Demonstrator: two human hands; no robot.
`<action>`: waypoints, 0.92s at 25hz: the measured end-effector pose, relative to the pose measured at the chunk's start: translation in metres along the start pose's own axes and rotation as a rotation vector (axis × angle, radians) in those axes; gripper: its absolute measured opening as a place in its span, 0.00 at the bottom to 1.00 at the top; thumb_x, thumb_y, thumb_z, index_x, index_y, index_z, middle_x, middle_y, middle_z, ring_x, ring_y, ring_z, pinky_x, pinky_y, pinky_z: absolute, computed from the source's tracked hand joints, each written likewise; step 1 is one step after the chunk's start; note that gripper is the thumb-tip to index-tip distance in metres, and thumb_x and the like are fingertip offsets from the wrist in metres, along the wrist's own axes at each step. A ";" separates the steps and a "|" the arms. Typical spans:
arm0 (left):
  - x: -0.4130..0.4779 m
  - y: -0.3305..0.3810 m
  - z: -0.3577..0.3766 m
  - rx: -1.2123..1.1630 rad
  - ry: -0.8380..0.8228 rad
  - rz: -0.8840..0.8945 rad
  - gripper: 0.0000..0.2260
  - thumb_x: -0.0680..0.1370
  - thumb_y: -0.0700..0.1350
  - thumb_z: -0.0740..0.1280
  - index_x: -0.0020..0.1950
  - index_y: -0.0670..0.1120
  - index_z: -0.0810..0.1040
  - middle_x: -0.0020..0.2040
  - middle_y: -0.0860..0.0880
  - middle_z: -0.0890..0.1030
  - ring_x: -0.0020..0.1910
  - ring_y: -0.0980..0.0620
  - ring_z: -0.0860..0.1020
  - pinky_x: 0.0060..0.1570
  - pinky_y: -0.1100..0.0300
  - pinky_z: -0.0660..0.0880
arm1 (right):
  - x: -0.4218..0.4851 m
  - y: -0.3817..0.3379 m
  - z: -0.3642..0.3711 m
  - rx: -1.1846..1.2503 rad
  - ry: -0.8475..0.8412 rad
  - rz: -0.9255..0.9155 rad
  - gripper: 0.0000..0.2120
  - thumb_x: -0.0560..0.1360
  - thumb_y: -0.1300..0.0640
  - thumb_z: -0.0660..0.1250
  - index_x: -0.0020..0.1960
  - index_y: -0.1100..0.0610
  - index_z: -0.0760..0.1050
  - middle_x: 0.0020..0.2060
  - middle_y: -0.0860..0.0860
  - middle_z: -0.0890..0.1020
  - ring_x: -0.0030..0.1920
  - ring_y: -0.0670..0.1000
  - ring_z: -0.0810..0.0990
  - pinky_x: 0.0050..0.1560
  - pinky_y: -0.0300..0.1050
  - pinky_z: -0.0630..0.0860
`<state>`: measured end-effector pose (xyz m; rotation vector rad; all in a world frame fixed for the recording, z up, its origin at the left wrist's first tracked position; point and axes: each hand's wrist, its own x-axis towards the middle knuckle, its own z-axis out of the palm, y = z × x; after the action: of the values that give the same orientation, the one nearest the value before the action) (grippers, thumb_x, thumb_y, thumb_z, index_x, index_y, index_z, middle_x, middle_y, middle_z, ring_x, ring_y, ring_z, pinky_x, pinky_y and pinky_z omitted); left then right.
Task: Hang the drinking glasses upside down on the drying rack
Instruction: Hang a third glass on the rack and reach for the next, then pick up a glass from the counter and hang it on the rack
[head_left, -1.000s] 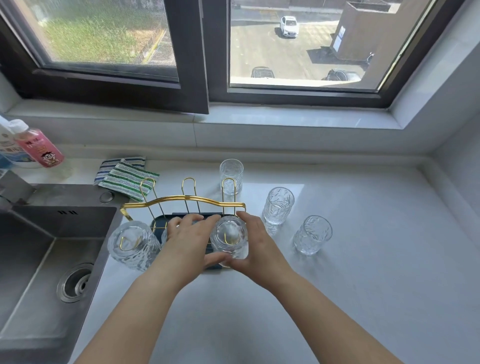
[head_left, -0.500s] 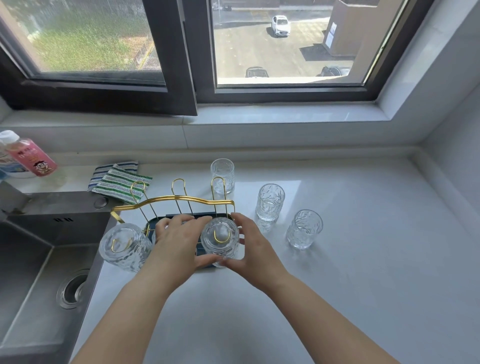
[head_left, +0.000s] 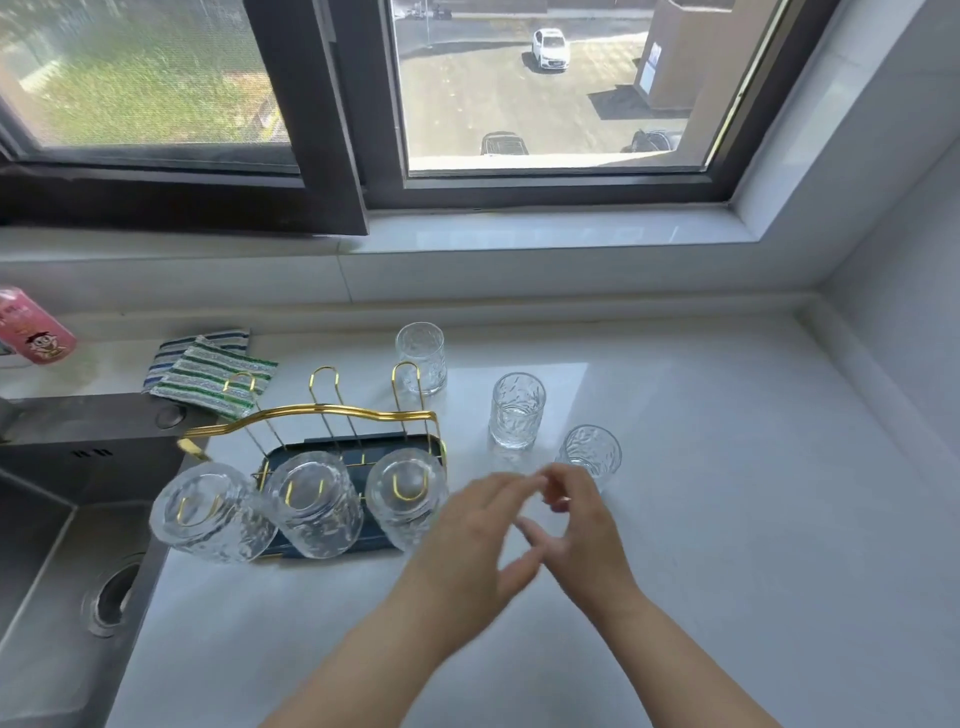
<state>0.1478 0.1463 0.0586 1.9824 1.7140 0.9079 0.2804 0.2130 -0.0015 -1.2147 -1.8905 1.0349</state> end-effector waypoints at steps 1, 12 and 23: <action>0.005 0.003 0.018 -0.071 -0.058 -0.041 0.24 0.73 0.50 0.67 0.67 0.51 0.66 0.63 0.52 0.72 0.62 0.59 0.66 0.64 0.70 0.58 | -0.002 0.010 -0.008 -0.008 0.108 0.066 0.26 0.63 0.62 0.75 0.45 0.39 0.65 0.41 0.42 0.73 0.43 0.41 0.73 0.44 0.27 0.68; 0.106 -0.037 0.121 -0.314 -0.175 -0.539 0.41 0.66 0.42 0.73 0.73 0.48 0.53 0.72 0.49 0.63 0.70 0.53 0.62 0.60 0.69 0.58 | 0.046 0.081 -0.047 0.003 -0.073 0.387 0.31 0.66 0.59 0.72 0.66 0.48 0.64 0.63 0.46 0.72 0.64 0.48 0.71 0.61 0.40 0.67; 0.087 0.001 0.073 -0.477 0.023 -0.483 0.26 0.59 0.50 0.74 0.52 0.61 0.65 0.50 0.63 0.75 0.50 0.68 0.73 0.42 0.71 0.73 | 0.033 0.054 -0.077 0.747 -0.247 0.482 0.30 0.65 0.61 0.65 0.66 0.49 0.66 0.67 0.53 0.72 0.64 0.49 0.73 0.67 0.51 0.68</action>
<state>0.2023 0.2404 0.0265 1.1909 1.6803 1.0345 0.3558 0.2776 -0.0084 -1.1194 -1.1661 1.9965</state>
